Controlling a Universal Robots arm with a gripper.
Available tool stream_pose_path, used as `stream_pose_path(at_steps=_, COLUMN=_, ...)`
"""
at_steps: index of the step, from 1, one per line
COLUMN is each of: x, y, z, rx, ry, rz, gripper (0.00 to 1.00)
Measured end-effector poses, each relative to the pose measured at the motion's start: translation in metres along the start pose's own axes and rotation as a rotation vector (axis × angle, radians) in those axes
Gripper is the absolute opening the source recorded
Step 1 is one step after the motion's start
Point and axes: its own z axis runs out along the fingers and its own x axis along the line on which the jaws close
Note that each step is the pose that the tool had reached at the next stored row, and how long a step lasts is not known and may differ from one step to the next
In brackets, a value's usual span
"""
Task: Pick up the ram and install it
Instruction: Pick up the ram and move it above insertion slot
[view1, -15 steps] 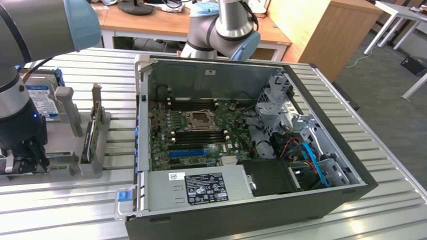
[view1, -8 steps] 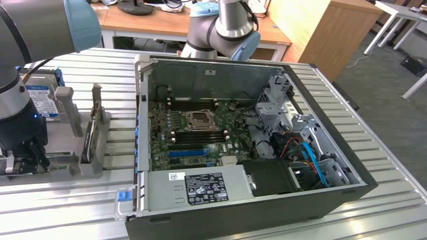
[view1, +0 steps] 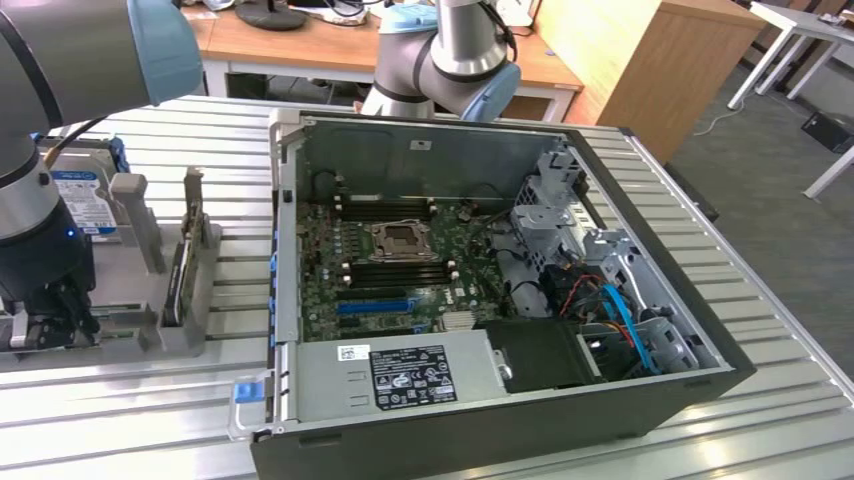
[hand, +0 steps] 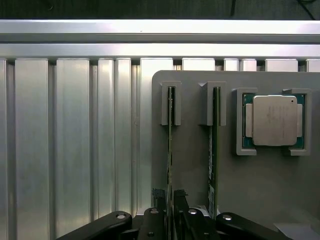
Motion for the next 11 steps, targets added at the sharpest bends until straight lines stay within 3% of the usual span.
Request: stream_pose_path(at_steps=11, x=0.0, y=0.0, z=0.0, rx=0.0, ry=0.0, rz=0.0, gripper=0.21)
